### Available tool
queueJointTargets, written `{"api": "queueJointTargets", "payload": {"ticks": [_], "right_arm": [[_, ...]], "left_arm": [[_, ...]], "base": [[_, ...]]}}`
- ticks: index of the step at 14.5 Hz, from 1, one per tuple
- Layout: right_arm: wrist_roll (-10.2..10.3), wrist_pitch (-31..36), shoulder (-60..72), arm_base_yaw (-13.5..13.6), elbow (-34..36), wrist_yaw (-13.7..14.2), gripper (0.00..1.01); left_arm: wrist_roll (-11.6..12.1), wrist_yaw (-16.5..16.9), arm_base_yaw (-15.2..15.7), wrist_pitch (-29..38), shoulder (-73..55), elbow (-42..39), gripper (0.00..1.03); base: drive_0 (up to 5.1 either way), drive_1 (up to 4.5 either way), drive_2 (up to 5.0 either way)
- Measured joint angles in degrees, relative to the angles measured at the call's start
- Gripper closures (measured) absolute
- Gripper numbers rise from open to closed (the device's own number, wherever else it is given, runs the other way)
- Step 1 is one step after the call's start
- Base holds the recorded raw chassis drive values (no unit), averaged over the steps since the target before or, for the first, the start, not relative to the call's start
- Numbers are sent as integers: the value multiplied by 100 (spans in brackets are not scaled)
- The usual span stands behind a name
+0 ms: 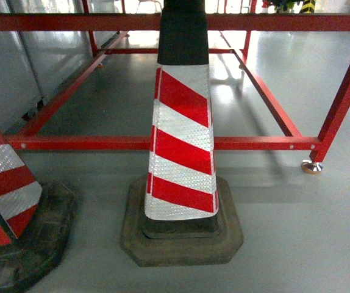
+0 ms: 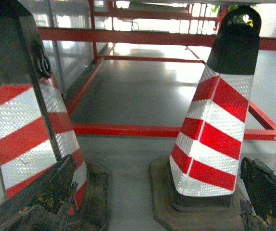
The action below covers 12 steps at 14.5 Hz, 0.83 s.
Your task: Sort blue parts and orange caps into right shelf containers
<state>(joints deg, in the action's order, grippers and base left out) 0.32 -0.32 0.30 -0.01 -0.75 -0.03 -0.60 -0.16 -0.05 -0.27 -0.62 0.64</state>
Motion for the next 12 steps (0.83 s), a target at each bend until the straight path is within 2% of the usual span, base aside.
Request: {"api": "queueJointTargets", "payload": {"ticks": [12], "right_arm": [[-17, 2, 0, 0, 0, 2, 3]], "left_arm": [[61, 17, 0, 0, 0, 0, 5]], "base": [[0, 0, 0]]}}
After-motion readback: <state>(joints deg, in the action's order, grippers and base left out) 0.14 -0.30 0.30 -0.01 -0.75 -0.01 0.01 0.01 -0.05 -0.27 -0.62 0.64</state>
